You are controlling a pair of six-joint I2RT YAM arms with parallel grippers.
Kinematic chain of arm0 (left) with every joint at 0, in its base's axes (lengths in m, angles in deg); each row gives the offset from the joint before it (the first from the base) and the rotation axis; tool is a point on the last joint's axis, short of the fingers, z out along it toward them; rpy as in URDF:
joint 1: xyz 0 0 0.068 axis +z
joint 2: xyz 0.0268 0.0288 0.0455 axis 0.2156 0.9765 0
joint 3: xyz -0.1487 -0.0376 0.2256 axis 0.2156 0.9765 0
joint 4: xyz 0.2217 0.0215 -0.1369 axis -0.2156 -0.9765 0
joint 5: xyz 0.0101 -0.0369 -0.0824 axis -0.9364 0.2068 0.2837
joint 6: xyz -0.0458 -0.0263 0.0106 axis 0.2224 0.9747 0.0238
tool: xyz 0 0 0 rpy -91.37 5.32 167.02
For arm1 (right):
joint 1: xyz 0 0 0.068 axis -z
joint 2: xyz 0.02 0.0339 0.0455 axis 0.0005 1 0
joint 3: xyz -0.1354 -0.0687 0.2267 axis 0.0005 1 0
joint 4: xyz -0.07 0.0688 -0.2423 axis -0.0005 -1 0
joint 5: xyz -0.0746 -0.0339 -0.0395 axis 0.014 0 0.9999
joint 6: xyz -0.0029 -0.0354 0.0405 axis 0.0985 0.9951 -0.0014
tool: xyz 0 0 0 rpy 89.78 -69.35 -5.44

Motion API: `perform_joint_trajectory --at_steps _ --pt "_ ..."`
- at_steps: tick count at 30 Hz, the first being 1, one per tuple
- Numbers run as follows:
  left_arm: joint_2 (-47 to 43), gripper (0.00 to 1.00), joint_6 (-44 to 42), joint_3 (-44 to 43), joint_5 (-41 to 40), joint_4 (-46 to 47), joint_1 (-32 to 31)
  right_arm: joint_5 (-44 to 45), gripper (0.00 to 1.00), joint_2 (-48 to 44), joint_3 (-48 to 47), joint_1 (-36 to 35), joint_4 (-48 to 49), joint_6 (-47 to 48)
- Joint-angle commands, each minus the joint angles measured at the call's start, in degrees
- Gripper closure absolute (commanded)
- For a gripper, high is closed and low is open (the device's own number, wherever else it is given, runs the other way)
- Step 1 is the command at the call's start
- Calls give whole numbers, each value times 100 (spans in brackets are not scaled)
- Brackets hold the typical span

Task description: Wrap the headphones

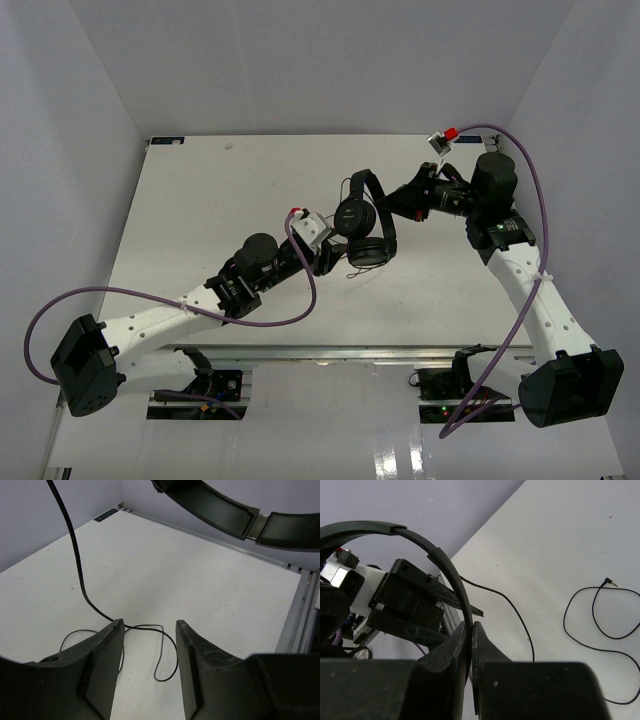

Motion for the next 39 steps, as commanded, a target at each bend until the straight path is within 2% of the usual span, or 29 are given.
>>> perform_joint_trajectory --at_steps 1,5,10,14,16,17,21,29,35,39 --pt "90 41 485 221 445 1218 39 -36 92 -18 -294 104 324 -528" --pt "224 36 597 381 511 1661 39 42 92 9 -304 168 314 -639" --pt "150 33 514 650 13 1966 39 83 92 -15 -361 199 306 -753" --pt "29 31 610 1021 -53 2125 39 128 92 -17 -401 211 288 -807" --pt "141 19 721 1071 -74 2102 39 162 92 6 -433 211 288 -847" --pt "190 17 806 1073 -66 2113 39 169 92 9 -435 205 282 -857" --pt "605 10 1003 994 52 2379 39 189 92 0 -417 229 280 -877" --pt "1624 2 1347 532 269 2745 30 189 92 -62 -365 247 280 -939" --pt "2339 2 1511 340 320 2877 -11 183 92 -96 -341 255 288 -1002" --pt "2814 6 1636 99 535 3027 -82 177 92 -96 -323 285 309 -1047"
